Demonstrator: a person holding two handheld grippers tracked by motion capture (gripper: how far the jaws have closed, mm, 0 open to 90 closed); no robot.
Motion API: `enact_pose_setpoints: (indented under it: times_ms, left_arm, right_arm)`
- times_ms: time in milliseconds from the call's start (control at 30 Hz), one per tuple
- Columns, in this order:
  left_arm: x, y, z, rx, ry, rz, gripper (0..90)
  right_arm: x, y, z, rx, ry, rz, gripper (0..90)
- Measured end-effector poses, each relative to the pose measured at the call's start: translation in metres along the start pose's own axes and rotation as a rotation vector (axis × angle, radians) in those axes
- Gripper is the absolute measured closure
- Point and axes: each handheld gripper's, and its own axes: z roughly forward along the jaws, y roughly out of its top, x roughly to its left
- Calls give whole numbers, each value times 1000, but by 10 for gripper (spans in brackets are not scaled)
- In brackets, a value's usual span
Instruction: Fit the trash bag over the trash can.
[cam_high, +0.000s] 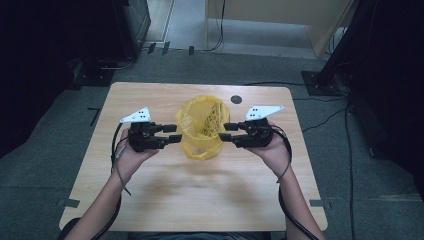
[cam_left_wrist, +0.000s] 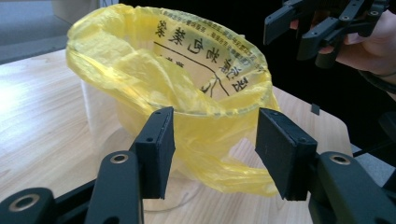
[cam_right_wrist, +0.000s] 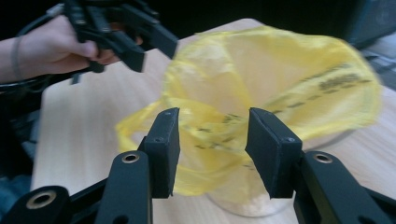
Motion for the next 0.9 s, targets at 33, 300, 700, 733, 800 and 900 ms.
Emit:
enact_pose_setpoints:
  times_ms: [33,300,700,733,800,900]
  left_arm:
    - [1,1,0,3,7,2,444]
    - [6,10,-2,5,57,1,386]
    - [14,30,12,37,113,9,371]
    - [16,31,15,37,111,1,370]
    - [18,34,19,43,121,-5,370]
    - [19,35,23,45,147,2,369]
  right_arm:
    - [-1,0,-1,-1,-16,4,552]
    - [-11,1,-1,19,-151,46,493]
    - [-27,13,3,48,-281,149,493]
    - [-28,15,4,45,-291,159,489]
    - [-29,19,8,52,-311,168,481]
    - [-29,22,16,55,-316,179,444]
